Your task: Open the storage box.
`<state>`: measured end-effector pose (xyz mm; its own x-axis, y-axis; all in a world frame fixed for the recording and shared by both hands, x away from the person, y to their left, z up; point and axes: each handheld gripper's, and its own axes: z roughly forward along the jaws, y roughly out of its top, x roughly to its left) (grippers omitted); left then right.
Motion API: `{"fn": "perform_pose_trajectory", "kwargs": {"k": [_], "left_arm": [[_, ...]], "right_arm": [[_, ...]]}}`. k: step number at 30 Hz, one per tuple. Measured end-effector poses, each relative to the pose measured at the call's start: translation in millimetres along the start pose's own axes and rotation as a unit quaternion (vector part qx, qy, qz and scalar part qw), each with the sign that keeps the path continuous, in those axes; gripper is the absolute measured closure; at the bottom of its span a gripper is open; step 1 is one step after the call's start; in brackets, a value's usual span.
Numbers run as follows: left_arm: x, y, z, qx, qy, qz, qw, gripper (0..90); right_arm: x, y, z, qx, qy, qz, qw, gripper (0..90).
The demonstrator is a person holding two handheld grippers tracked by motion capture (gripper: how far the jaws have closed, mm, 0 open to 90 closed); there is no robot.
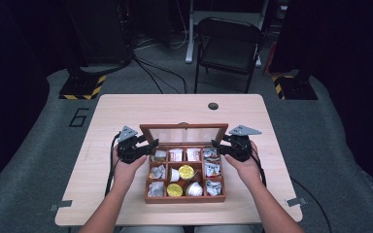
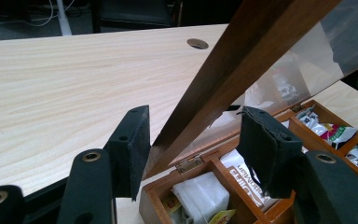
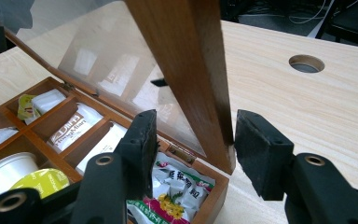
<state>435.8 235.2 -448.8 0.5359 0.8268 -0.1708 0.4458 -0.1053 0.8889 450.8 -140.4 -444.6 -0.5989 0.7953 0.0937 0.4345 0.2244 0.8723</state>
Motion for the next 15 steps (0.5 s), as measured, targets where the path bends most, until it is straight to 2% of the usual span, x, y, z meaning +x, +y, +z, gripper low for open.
{"fn": "perform_pose_trajectory", "kwargs": {"k": [15], "left_arm": [[4.1,-7.7,7.1,0.002,-0.001,-0.020,0.9998,43.5]], "right_arm": [[-3.2,-2.8,8.6,0.010,-0.002,0.006,0.9999,48.8]]}}
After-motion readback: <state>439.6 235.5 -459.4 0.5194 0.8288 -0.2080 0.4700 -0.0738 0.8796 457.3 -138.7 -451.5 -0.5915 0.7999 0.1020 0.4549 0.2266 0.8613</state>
